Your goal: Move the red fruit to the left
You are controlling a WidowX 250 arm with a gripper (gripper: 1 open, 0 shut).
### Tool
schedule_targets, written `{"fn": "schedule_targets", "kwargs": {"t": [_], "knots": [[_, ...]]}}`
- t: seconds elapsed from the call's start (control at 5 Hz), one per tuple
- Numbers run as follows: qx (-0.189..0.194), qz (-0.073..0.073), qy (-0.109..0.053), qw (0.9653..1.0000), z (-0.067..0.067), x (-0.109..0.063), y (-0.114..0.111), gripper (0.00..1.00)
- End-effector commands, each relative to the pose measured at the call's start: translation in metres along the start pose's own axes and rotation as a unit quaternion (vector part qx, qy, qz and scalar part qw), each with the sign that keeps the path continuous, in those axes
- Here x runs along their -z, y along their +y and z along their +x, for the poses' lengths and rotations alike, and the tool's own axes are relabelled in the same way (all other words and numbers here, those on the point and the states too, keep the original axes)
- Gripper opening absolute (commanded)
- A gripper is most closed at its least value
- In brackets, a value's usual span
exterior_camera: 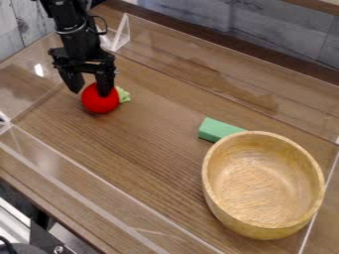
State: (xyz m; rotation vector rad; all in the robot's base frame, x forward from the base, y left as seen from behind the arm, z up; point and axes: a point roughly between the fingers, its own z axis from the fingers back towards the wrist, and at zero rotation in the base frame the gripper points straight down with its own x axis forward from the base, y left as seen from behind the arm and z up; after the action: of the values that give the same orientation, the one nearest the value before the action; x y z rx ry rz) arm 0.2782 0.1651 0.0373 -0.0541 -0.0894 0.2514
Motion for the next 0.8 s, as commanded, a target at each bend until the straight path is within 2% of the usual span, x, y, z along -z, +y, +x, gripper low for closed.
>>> {"fn": "schedule_targets", "kwargs": {"t": [0.0, 0.4, 0.6], "knots": [[-0.020, 0.007, -0.023, 0.9995, 0.006, -0.013, 0.002, 1.00], [-0.034, 0.004, -0.028, 0.9990, -0.001, -0.045, -0.017, 1.00], [-0.055, 0.003, -0.033, 0.9979, -0.005, -0.052, -0.034, 1.00]]}}
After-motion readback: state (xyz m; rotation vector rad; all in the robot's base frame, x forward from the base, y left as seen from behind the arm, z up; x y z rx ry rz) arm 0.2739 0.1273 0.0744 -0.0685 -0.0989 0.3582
